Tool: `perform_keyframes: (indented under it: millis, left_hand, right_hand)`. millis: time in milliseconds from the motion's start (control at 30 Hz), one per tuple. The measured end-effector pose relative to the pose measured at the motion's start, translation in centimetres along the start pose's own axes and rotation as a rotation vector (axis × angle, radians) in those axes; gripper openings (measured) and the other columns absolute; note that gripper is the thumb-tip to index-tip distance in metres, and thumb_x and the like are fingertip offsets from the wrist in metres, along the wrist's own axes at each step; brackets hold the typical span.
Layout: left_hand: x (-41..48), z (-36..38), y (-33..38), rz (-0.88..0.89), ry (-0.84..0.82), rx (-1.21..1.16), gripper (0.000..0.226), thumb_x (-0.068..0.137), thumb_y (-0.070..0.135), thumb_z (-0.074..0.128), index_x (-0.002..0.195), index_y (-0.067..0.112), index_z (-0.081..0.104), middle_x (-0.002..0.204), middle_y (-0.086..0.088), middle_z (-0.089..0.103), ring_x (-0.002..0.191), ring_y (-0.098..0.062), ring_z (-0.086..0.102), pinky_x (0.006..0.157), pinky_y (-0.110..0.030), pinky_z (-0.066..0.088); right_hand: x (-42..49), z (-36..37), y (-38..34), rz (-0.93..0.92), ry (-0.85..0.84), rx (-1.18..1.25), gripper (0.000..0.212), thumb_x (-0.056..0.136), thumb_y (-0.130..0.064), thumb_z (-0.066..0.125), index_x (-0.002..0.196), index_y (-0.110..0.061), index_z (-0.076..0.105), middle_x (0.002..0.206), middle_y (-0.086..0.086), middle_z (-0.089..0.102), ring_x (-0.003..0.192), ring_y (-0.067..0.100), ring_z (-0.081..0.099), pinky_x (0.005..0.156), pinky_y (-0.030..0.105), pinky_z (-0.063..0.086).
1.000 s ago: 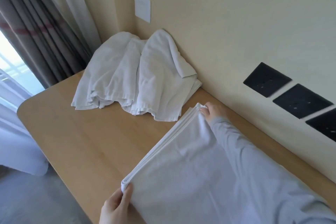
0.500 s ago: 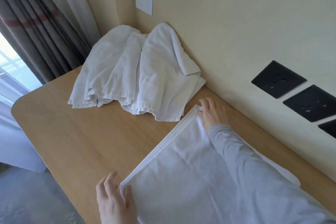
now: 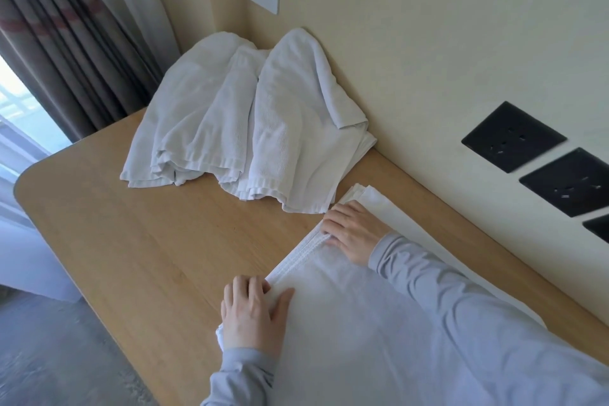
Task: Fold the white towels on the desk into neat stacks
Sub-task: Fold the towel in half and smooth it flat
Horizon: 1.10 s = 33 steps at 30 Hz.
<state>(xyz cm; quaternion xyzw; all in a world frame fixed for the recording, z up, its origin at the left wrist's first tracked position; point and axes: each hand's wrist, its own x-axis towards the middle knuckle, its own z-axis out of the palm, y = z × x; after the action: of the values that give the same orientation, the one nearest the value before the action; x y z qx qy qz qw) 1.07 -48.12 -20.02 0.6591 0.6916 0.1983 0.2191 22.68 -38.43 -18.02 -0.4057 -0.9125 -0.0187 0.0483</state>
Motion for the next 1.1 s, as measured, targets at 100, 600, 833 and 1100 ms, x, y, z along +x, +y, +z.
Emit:
perform_keyframes:
  millis: [100, 600, 833, 1100]
  left_hand:
    - [0.2, 0.1, -0.4, 0.077, 0.061, 0.000, 0.037, 0.075, 0.033, 0.074, 0.062, 0.005, 0.054, 0.067, -0.009, 0.051, 0.060, -0.031, 0.051, 0.054, -0.035, 0.039]
    - [0.2, -0.1, -1.2, 0.198, 0.106, 0.002, 0.067, 0.097, 0.048, 0.013, 0.067, 0.005, 0.053, 0.060, -0.005, 0.050, 0.053, -0.028, 0.050, 0.059, -0.030, 0.041]
    - [0.6, -0.5, -1.7, 0.179, 0.012, -0.107, 0.070, 0.093, 0.058, 0.012, 0.070, 0.004, 0.050, 0.056, -0.006, 0.052, 0.051, -0.028, 0.053, 0.051, -0.028, 0.039]
    - [1.1, -1.6, -3.9, 0.063, -0.048, -0.020, 0.056, 0.073, 0.061, 0.034, 0.060, 0.008, 0.048, 0.050, 0.002, 0.046, 0.053, -0.027, 0.047, 0.054, -0.028, 0.031]
  right_hand:
    - [0.2, 0.0, 0.3, -0.036, -0.002, -0.043, 0.016, 0.073, -0.021, 0.076, 0.079, -0.014, 0.063, 0.076, -0.003, 0.062, 0.071, 0.017, 0.059, 0.065, 0.031, 0.051]
    - [0.3, -0.5, 0.6, -0.147, 0.000, -0.119, 0.012, 0.081, -0.024, 0.067, 0.079, -0.013, 0.062, 0.075, 0.000, 0.063, 0.070, 0.018, 0.059, 0.068, 0.031, 0.050]
    - [2.3, -0.7, 0.3, -0.112, 0.008, -0.082, 0.026, 0.069, -0.025, 0.080, 0.069, -0.011, 0.059, 0.051, -0.003, 0.054, 0.047, 0.016, 0.052, 0.054, 0.023, 0.047]
    - [0.5, -0.2, 4.5, 0.302, -0.199, -0.170, 0.057, 0.083, -0.063, 0.038, 0.097, -0.012, 0.059, 0.094, 0.002, 0.062, 0.093, 0.022, 0.054, 0.091, 0.038, 0.032]
